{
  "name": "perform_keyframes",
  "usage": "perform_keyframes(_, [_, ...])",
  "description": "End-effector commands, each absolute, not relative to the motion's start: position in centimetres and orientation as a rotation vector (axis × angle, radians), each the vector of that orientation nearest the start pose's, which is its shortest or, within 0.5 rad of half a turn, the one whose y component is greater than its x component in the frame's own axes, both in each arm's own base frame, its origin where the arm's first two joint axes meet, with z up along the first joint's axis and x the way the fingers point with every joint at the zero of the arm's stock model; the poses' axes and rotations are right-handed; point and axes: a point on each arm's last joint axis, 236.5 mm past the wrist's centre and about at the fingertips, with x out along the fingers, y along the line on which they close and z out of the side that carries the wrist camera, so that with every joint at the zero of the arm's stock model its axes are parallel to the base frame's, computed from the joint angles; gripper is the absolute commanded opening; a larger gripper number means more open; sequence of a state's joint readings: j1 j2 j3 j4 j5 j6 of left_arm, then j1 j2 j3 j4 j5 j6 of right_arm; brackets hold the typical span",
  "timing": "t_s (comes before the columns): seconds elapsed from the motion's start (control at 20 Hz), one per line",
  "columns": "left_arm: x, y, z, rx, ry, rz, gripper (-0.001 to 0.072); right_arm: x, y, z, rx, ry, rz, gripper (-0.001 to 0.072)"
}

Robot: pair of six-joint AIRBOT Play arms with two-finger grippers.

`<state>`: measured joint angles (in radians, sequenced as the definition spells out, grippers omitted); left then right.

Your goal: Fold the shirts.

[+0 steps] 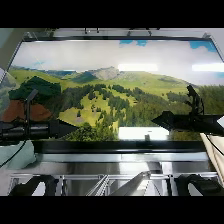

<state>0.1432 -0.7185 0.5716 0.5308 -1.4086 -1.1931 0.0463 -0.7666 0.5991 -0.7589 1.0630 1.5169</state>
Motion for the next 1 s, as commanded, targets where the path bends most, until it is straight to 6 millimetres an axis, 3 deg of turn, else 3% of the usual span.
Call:
perform_keyframes(0.0, [21.4, -17.2, 7.6, -0.700, 1.153, -0.779, 0.0025, 25.9, 16.2, 3.9, 0.706, 1.164, 0.442, 0.0025])
perform_keyframes(0.15, [21.7, -17.0, 7.7, -0.699, 1.144, -0.771, 0.0024, 25.9, 16.2, 3.9, 0.706, 1.164, 0.442, 0.0025])
perform_keyframes(0.25, [24.1, -14.7, 9.0, -0.644, 1.082, -0.715, 0.0024, 25.9, 16.2, 3.9, 0.706, 1.164, 0.442, 0.0025])
perform_keyframes(0.35, [29.3, -8.9, 11.4, -0.572, 0.973, -0.543, 0.0025, 25.9, 16.2, 3.9, 0.706, 1.164, 0.442, 0.0025])
perform_keyframes(0.4, [32.3, -4.7, 13.0, -0.505, 0.901, -0.437, 0.0031, 25.9, 16.2, 3.9, 0.706, 1.164, 0.442, 0.0025])
perform_keyframes(0.5, [37.3, 3.8, 14.7, -0.341, 0.809, -0.248, 0.0720, 25.9, 16.2, 3.9, 0.706, 1.164, 0.442, 0.0025])
perform_keyframes(0.55, [39.3, 7.9, 14.6, -0.290, 0.810, -0.157, 0.0720, 25.9, 16.2, 3.9, 0.706, 1.164, 0.442, 0.0025])
perform_keyframes(0.65, [42.2, 13.8, 12.2, -0.244, 0.876, -0.063, 0.0720, 25.9, 16.2, 3.9, 0.706, 1.164, 0.442, 0.0025])
perform_keyframes(0.75, [44.2, 17.8, 7.6, -0.242, 0.976, -0.022, 0.0720, 25.9, 16.2, 3.9, 0.706, 1.164, 0.442, 0.0025])
perform_keyframes(0.85, [45.6, 20.1, 1.3, -0.264, 1.094, -0.017, 0.0720, 25.9, 16.2, 3.9, 0.706, 1.164, 0.442, 0.0025])
perform_keyframes(0.95, [46.0, 20.6, -4.0, -0.307, 1.201, -0.053, 0.0720, 25.9, 16.2, 3.9, 0.706, 1.164, 0.442, 0.0025])
